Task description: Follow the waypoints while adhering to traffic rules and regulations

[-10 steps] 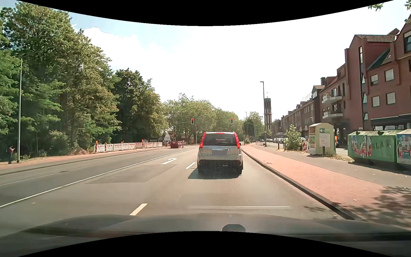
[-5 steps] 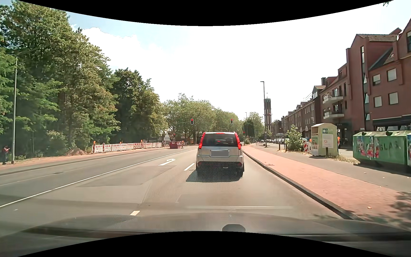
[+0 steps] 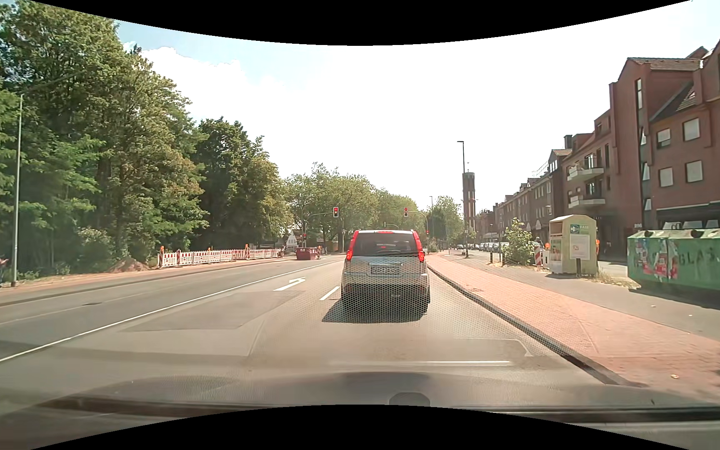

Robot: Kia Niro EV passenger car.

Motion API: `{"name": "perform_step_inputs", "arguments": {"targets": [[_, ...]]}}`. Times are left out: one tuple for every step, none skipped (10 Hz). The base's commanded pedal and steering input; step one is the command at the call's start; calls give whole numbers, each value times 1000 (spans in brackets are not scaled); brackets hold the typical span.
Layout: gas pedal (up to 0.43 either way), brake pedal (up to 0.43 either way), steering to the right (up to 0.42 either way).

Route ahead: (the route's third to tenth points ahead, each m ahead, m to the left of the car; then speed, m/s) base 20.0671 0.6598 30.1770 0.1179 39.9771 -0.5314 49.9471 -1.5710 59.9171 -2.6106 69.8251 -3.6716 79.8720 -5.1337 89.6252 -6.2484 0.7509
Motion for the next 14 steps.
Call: {"name": "perform_step_inputs", "arguments": {"targets": [[0, 18, 10], [0, 18, 10], [0, 18, 10], [0, 18, 10], [0, 18, 10], [0, 18, 10], [0, 18, 10], [0, 18, 10], [0, 18, 10], [0, 18, 10], [0, 18, 10], [0, 18, 10], [0, 18, 10], [0, 18, 10]]}}
